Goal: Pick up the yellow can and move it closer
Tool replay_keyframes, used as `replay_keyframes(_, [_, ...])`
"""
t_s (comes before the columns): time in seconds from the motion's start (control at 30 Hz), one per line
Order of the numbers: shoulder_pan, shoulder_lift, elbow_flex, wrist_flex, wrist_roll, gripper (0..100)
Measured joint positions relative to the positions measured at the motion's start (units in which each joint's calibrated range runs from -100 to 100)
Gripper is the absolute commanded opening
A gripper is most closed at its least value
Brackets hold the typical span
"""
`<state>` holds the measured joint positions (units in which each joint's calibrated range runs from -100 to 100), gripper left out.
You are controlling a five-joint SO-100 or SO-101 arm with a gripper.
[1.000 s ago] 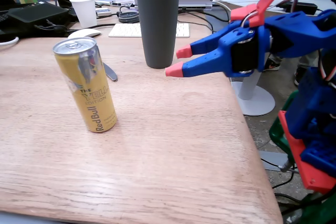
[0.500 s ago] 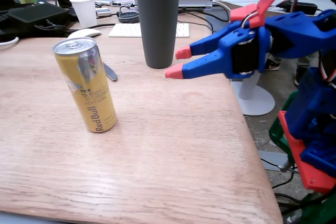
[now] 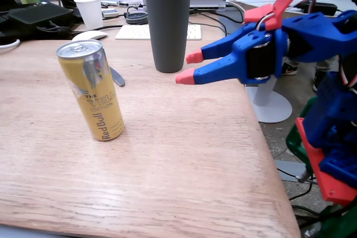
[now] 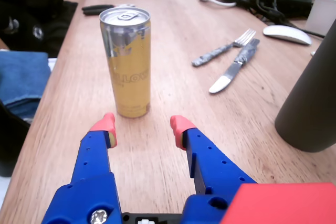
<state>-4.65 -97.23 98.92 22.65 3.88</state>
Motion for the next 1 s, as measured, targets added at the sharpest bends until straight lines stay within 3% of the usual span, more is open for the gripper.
replay_keyframes(0.47, [0.0, 5.8, 0.0, -0.2, 0.0, 23])
replay_keyframes(0.7, [-0.6, 16.1, -0.2, -17.9, 0.5, 24])
replay_keyframes(0.77, [-1.8, 16.6, -0.2, -19.8, 0.5, 29])
replay_keyframes(0.93, [-1.6, 16.7, -0.7, -20.2, 1.2, 54])
replay_keyframes(1.0, [-1.6, 16.7, -0.7, -20.2, 1.2, 58])
